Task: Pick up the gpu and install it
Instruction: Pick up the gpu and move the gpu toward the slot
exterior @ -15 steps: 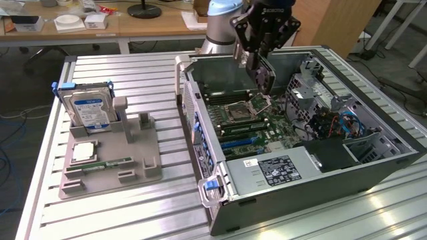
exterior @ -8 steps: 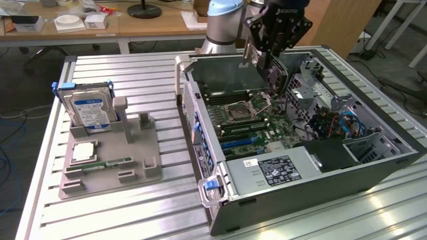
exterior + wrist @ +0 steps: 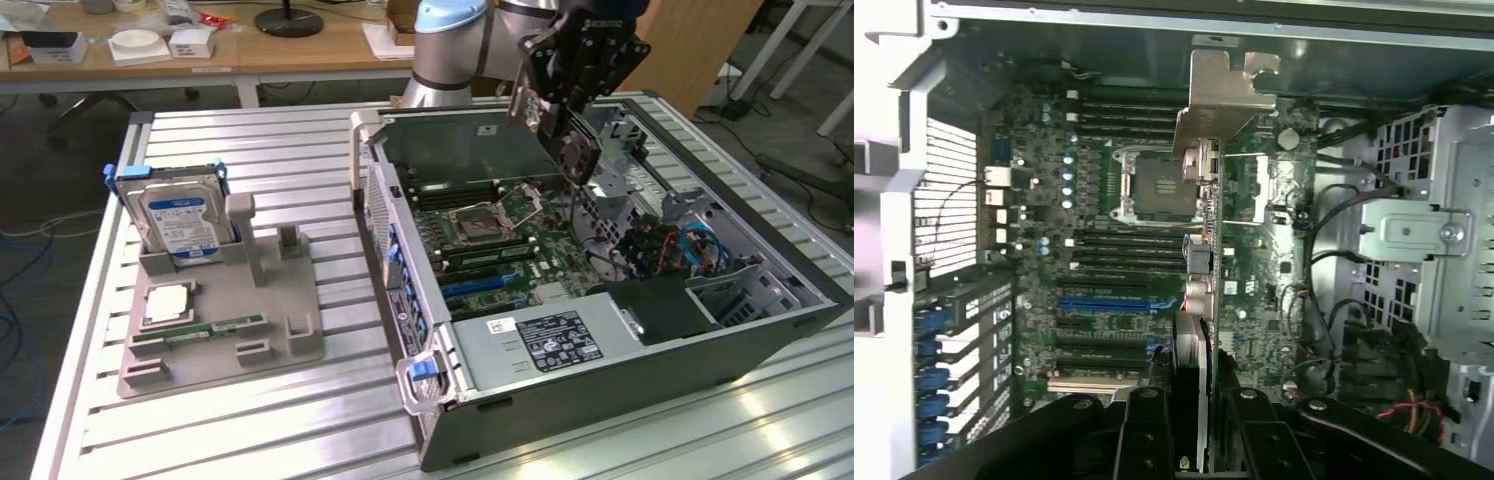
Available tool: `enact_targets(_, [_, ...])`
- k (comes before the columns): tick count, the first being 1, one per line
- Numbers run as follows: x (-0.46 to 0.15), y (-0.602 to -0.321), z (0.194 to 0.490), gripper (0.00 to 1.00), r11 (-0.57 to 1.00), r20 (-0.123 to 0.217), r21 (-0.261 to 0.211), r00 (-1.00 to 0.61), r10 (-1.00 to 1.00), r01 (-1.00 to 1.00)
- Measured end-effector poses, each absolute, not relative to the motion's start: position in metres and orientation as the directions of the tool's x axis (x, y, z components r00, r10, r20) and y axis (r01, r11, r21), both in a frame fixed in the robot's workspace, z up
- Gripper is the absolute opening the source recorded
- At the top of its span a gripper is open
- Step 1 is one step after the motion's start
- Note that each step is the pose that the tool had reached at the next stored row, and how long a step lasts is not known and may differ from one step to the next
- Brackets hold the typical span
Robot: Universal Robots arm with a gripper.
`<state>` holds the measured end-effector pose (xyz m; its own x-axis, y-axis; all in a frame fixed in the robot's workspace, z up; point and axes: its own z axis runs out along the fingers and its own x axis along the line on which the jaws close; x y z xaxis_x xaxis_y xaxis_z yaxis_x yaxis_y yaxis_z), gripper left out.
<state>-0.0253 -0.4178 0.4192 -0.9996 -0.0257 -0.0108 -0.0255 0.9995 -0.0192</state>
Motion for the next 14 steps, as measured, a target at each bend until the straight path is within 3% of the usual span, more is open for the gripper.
enact_targets(14, [0.007, -0.418, 0.418, 0.27, 0.999, -0.011, -0.019, -1.000, -0.026, -0.025])
